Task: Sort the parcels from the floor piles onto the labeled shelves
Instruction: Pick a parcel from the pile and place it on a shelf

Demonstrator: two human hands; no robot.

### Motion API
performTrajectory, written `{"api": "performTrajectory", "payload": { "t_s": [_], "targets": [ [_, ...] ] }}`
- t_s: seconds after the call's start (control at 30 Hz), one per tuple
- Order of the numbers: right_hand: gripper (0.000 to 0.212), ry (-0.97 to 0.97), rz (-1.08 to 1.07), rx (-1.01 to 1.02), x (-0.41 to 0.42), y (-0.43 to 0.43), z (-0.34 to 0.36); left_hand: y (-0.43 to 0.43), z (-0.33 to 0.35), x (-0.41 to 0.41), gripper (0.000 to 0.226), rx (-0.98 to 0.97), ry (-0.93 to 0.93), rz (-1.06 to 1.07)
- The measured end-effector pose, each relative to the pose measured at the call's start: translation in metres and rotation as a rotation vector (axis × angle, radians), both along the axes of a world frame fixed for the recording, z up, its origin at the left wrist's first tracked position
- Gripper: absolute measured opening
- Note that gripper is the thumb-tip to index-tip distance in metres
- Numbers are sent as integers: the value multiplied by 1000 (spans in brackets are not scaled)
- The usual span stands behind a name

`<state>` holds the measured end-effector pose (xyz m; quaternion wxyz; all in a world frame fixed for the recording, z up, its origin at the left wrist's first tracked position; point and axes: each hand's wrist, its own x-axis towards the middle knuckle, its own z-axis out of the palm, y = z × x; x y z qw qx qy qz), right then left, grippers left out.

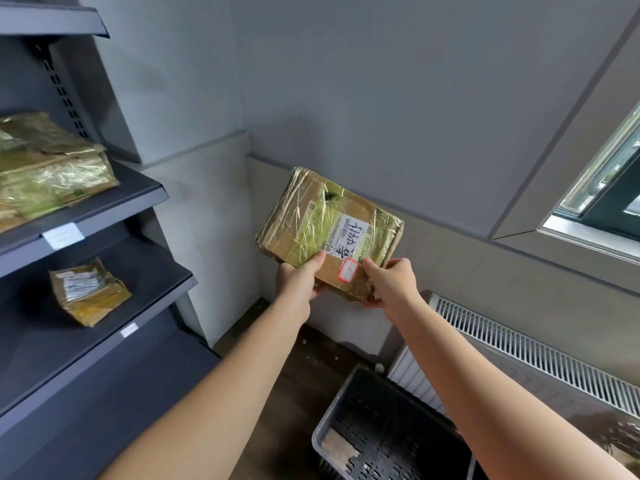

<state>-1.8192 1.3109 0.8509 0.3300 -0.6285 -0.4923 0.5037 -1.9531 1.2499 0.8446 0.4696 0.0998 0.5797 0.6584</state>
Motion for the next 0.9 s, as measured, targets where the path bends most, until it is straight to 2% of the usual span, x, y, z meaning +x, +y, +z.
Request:
{"api": "performTrajectory", "payload": {
  "t_s": [0.17, 0.67, 0.9],
  "targets": [
    [53, -120, 132, 20, 1, 1, -1, -5, 9, -13, 15, -7, 52, -7],
    [108, -81, 199, 110, -19, -4, 36, -16, 43, -48, 17, 31, 175, 1],
    [111, -103, 255, 158, -41, -8, 50, -25, 55, -76, 23, 35, 200, 12]
  ]
}}
